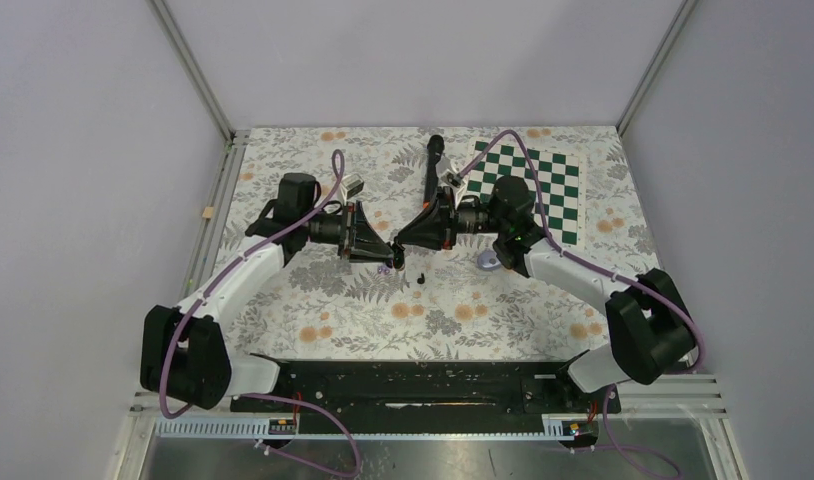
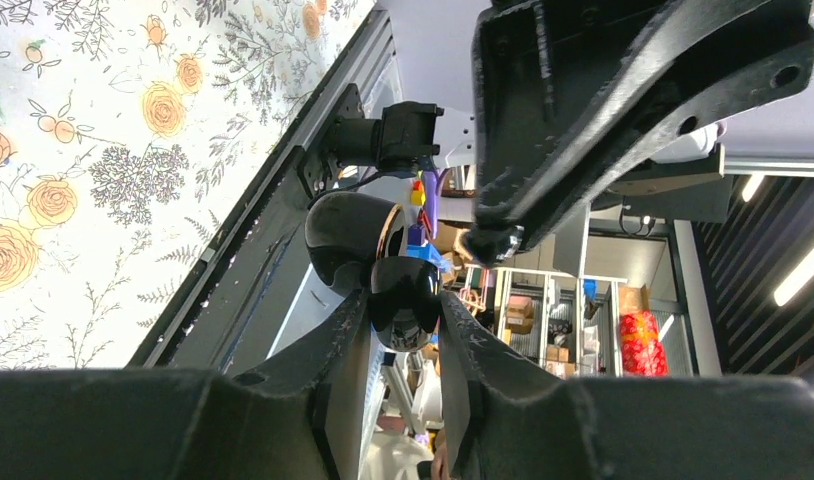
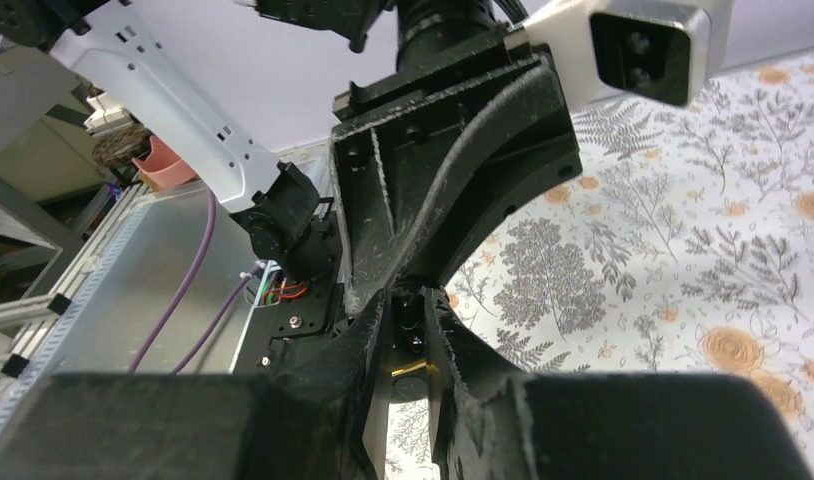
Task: Insert the wireless bluetooth earbuds into the charging case
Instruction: Pick up the right earbud from the right side groove of the charging case.
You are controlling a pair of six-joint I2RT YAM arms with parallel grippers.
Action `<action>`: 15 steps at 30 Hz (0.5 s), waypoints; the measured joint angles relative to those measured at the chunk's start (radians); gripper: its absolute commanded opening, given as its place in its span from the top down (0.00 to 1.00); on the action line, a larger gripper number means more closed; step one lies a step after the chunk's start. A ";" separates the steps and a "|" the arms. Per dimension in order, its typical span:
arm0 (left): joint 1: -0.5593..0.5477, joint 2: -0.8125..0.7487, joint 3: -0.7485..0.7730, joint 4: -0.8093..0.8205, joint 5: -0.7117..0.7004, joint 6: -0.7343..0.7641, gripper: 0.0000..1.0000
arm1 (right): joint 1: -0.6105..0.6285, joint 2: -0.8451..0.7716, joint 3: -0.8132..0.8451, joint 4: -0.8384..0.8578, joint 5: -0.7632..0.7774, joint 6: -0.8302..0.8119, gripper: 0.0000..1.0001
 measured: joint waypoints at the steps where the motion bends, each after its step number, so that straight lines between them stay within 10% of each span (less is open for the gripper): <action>1: -0.001 0.005 0.005 -0.006 0.004 0.012 1.00 | -0.004 0.004 -0.003 0.031 -0.010 0.015 1.00; 15: -0.067 0.073 0.057 -0.091 0.072 0.171 1.00 | -0.053 0.234 0.069 0.612 -0.134 0.426 1.00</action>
